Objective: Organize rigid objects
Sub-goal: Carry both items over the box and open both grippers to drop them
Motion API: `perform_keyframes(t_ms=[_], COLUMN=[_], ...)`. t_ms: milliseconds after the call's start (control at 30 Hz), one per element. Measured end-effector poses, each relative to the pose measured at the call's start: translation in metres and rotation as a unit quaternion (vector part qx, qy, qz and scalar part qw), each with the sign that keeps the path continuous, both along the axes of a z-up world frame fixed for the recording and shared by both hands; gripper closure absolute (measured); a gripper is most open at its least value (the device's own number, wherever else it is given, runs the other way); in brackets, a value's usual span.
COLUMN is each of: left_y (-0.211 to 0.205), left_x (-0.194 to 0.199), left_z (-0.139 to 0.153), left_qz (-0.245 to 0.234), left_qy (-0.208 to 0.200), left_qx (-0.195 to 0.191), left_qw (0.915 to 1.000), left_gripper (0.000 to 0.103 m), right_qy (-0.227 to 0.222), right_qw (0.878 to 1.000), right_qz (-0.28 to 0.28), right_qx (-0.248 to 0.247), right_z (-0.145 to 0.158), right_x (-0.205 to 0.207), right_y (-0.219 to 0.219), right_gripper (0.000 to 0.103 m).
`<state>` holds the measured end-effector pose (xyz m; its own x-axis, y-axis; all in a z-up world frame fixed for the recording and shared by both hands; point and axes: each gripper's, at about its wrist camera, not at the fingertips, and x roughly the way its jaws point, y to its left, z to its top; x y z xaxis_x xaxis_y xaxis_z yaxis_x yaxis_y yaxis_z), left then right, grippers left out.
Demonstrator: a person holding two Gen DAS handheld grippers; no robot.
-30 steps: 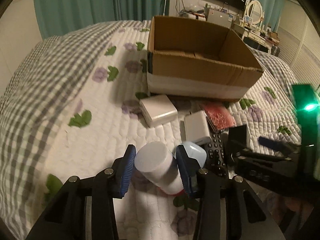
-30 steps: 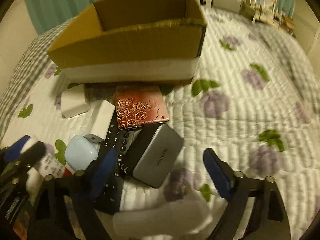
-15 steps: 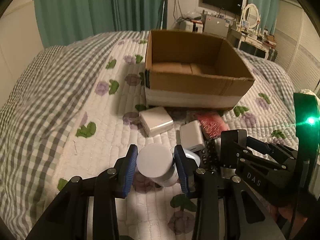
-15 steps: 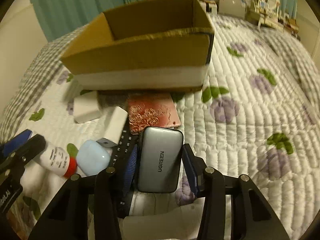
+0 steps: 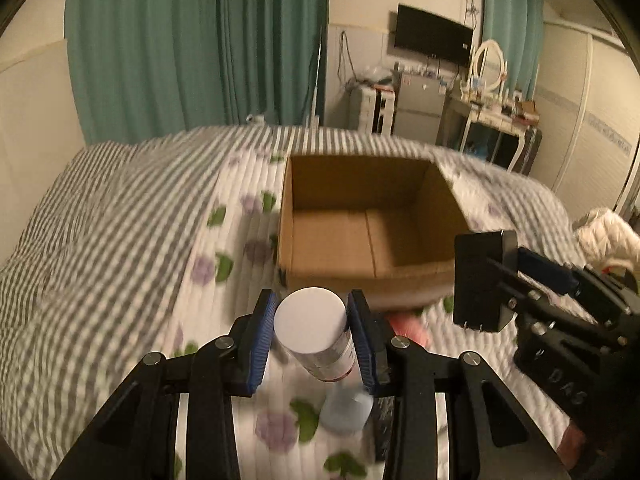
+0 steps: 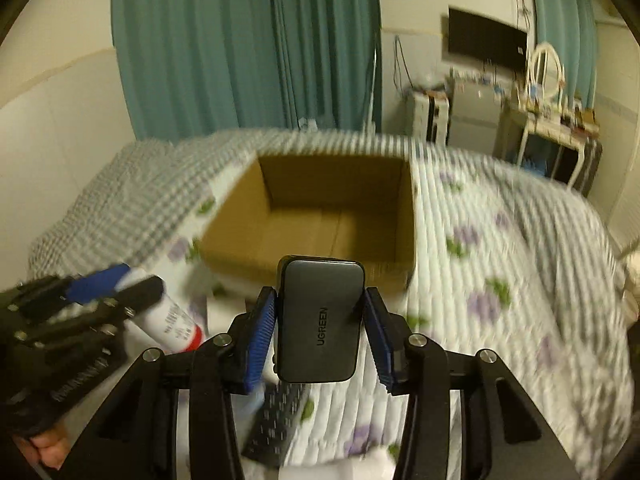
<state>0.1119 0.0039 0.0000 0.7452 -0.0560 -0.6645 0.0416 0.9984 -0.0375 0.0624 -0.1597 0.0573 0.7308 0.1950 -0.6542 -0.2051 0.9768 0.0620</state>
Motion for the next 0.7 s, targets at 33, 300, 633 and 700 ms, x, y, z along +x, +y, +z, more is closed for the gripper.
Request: perform_keyframes(t_ms=[33,300,633,700], left_y=[0.0,-0.005,-0.018,-0.019], left_x=[0.004,0.072,0.142,0.147], left_z=[0.005,0.025,-0.028,-0.036], left_qz=[-0.003,-0.01,-0.023,-0.03], left_qy=[-0.004,-0.023,0.031,0.032], left_qx=[-0.003,0.01,0.021,0.017], left_qw=[1.0,0.9996,0.9991,0.9989], left_gripper=[0.066,0.066,0.066,0.066], right_qy=[-0.01,-0.045,-0.001,0.007], right_qw=[1.0,0.999,1.0,1.0], right_qz=[0.003,0.013,0.009,0.008], right_qx=[-0.001,-0.017,-0.029,-0.029], right_z=[0.012,0.049,0.001,-0.01], right_x=[0.007,0.061,0.122,0.128], right_y=[0.001,0.005,-0.001,-0.003], right_gripper=[0.059,0.059,0.059,0.059])
